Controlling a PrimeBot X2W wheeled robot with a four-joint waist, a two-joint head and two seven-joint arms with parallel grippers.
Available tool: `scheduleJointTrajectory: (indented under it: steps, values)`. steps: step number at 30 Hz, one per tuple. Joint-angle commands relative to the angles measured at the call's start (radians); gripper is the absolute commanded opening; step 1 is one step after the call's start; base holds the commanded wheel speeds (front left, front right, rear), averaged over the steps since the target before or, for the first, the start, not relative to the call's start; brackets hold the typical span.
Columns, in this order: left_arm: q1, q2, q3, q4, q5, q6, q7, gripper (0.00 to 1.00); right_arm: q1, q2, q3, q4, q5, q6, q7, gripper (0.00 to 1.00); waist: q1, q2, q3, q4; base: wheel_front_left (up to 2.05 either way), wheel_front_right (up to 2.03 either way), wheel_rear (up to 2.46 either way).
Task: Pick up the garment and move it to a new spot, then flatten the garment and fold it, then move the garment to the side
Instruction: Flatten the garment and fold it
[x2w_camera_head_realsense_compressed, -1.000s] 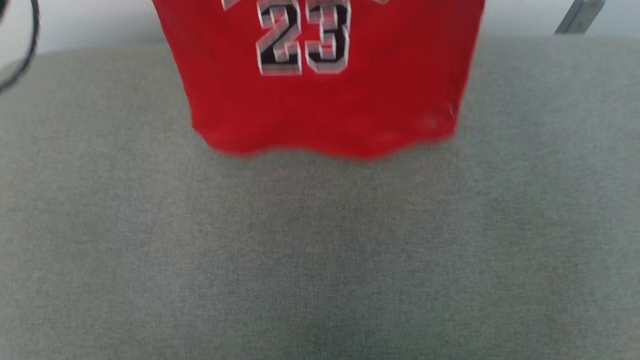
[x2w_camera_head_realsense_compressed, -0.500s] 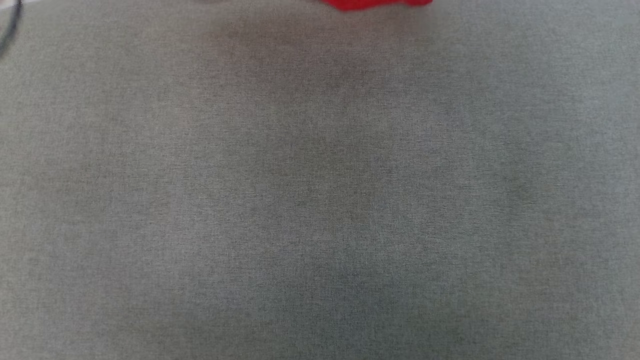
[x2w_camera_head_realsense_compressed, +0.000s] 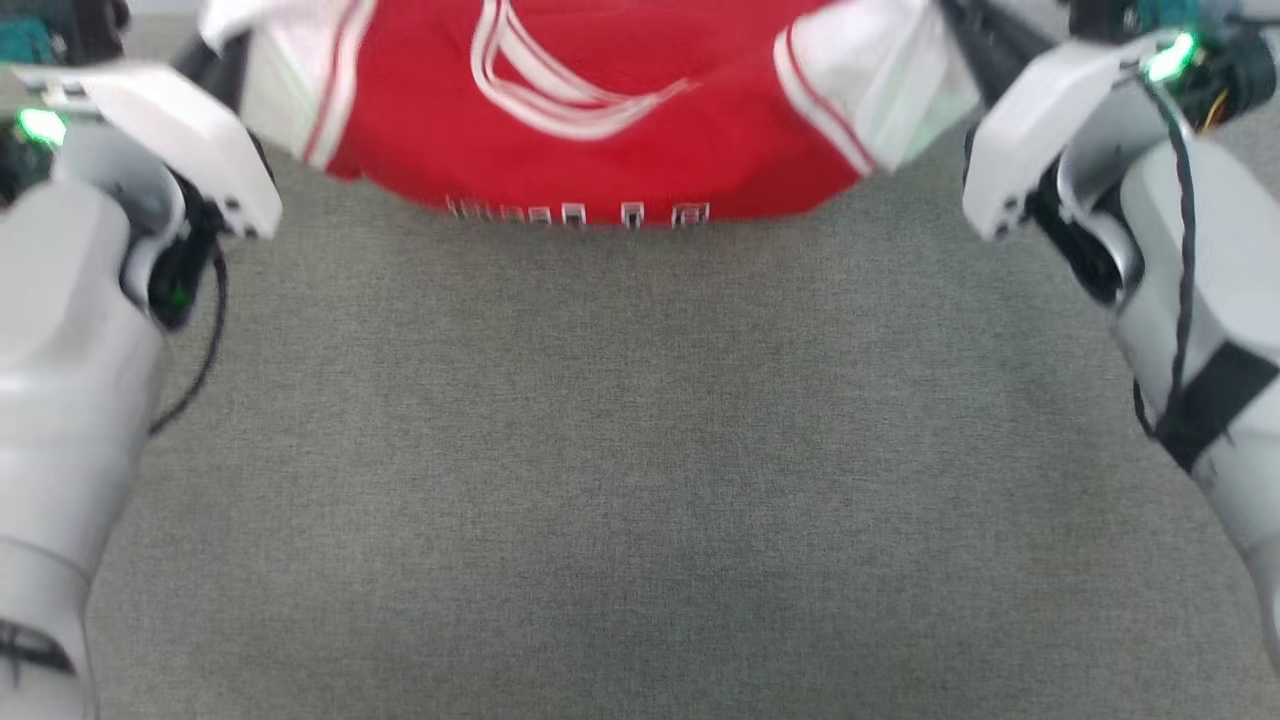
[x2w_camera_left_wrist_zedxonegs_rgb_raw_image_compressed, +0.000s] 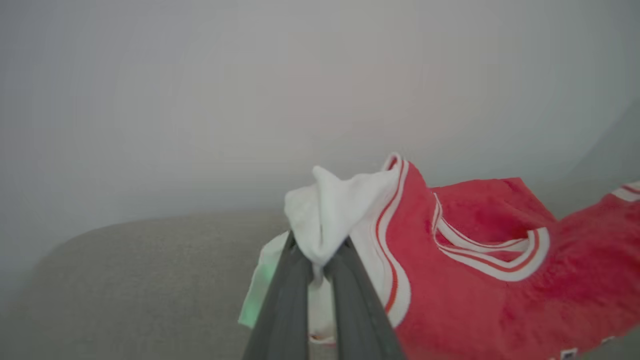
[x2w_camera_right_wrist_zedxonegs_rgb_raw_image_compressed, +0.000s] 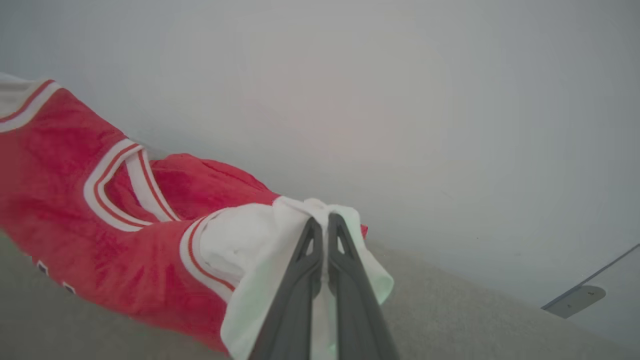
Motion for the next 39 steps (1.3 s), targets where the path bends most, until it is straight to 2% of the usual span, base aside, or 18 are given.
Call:
scheduleJointTrajectory:
  steps: [1,5,13,16,21,26,29,31,37,38,39]
  values:
    - [0.024,0.007,-0.008,-0.015,-0.021,0.000,0.013,0.00,0.028,-0.016,0.015,-0.028,0.022,0.000,0.016,0.00,0.0001,0.0001,-0.009,-0.001,0.00,0.00,0.00]
    - [0.128,0.053,-0.047,-0.114,-0.120,0.000,0.125,0.00,0.136,-0.081,0.079,-0.182,0.165,0.000,0.132,0.00,0.0001,0.0001,-0.039,-0.009,0.00,0.00,0.00]
    - [0.393,0.209,-0.071,-0.394,-0.275,0.006,0.263,0.00,0.378,-0.263,0.147,-0.511,0.330,0.000,0.298,0.00,0.0001,0.0001,-0.102,-0.024,0.00,0.00,0.00]
    - [0.510,0.267,-0.070,-0.518,-0.315,0.055,0.289,0.00,0.476,-0.321,0.136,-0.604,0.371,0.000,0.341,0.00,0.0001,0.0001,-0.122,-0.027,0.00,0.00,0.00]
    - [0.703,0.369,-0.075,-0.716,-0.355,0.172,0.304,0.00,0.633,-0.386,0.096,-0.702,0.428,0.000,0.425,0.00,0.0001,0.0001,-0.145,-0.029,0.00,0.00,0.00]
    - [0.849,0.447,-0.100,-0.817,-0.358,0.272,0.306,0.00,0.767,-0.431,0.062,-0.760,0.448,0.000,0.505,0.00,0.0001,0.0001,-0.158,-0.031,0.00,0.00,0.00]
    - [0.910,0.466,-0.123,-0.830,-0.352,0.319,0.315,0.00,0.840,-0.450,0.043,-0.769,0.444,0.000,0.557,0.00,0.0001,0.0001,-0.161,-0.032,0.00,0.00,0.00]
    - [0.931,0.461,-0.126,-0.835,-0.365,0.332,0.311,0.00,0.879,-0.446,0.023,-0.772,0.451,0.000,0.580,0.00,0.0001,0.0001,-0.160,-0.031,0.00,0.00,0.00]
    - [0.960,0.430,-0.117,-0.820,-0.382,0.333,0.275,0.00,0.952,-0.406,-0.052,-0.767,0.408,0.000,0.615,0.00,0.0001,0.0001,-0.139,-0.031,0.00,0.00,0.00]
    - [0.959,0.427,-0.113,-0.818,-0.383,0.328,0.266,0.00,0.953,-0.395,-0.069,-0.768,0.391,0.000,0.612,0.33,0.0001,0.0001,-0.136,-0.031,0.00,0.00,0.00]
    - [0.957,0.427,-0.112,-0.816,-0.381,0.326,0.261,0.00,0.956,-0.383,-0.085,-0.768,0.381,0.000,0.614,0.80,0.0001,0.0001,-0.132,-0.030,0.00,0.00,0.00]
